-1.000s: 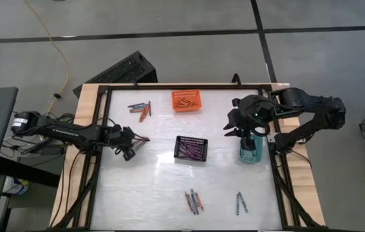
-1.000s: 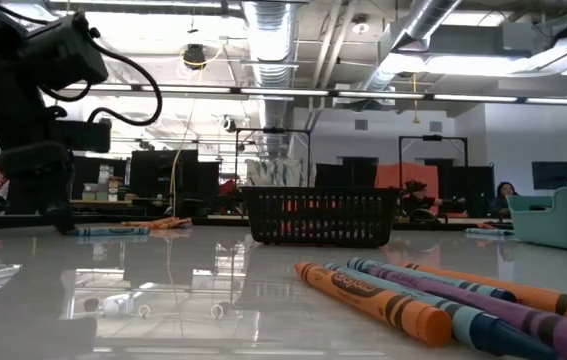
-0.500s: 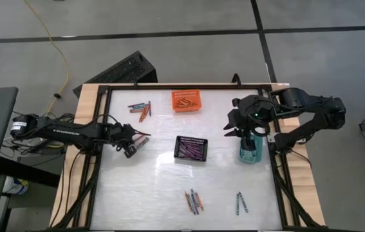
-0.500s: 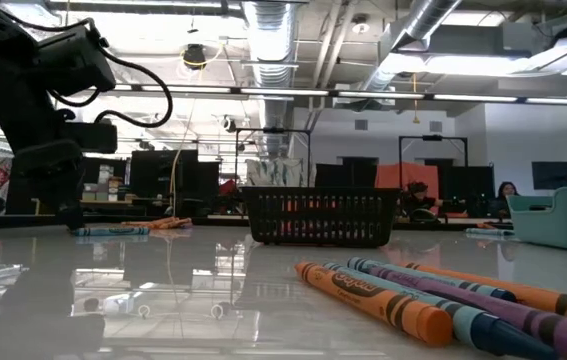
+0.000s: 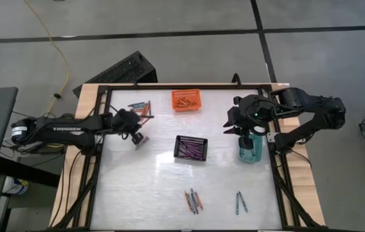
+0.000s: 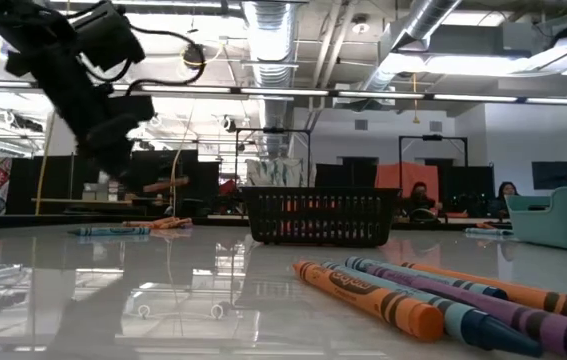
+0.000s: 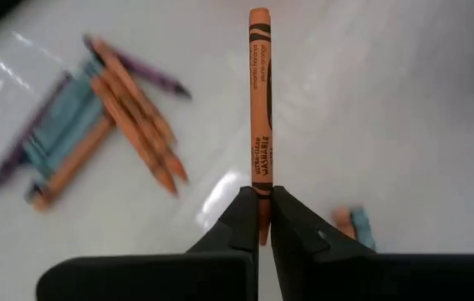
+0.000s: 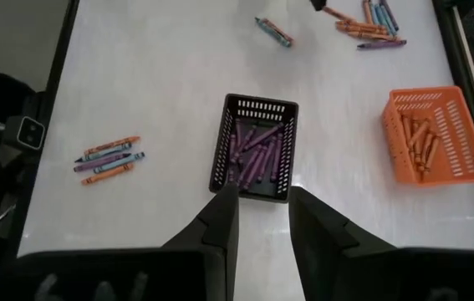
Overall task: Sort crayons
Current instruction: Put the orange crayon into the orange bin
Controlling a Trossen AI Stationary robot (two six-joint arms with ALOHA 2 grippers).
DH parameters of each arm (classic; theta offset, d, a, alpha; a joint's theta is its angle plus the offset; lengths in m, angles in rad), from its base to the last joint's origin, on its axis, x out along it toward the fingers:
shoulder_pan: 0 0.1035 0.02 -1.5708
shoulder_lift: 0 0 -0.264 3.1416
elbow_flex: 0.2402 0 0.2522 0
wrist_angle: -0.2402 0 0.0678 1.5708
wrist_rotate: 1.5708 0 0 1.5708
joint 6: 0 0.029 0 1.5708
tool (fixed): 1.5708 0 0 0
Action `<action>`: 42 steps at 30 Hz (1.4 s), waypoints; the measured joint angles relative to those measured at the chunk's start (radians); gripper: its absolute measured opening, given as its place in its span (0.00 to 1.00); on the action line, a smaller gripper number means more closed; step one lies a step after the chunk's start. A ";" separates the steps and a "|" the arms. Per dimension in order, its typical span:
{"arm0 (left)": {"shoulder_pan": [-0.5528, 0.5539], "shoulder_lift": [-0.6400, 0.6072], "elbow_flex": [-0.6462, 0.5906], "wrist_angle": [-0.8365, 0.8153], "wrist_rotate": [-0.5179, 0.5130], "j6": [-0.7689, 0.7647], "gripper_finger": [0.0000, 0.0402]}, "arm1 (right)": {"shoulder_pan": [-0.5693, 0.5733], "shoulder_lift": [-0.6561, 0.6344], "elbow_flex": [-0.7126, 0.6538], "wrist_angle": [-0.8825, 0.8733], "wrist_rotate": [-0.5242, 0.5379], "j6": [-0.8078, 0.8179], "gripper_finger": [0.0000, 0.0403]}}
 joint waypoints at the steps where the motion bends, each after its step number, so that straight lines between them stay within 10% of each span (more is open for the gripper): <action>1: 0.011 0.000 0.007 0.016 0.002 0.013 0.00 | 0.001 0.000 0.000 0.000 0.001 0.007 0.25; 21: 0.154 0.509 0.496 0.170 0.142 0.341 0.00 | 0.089 0.011 -0.247 0.018 0.096 0.250 0.25; 42: 0.270 0.961 1.010 -0.189 0.294 0.502 0.06 | 0.423 0.011 -0.492 0.054 0.418 0.888 0.25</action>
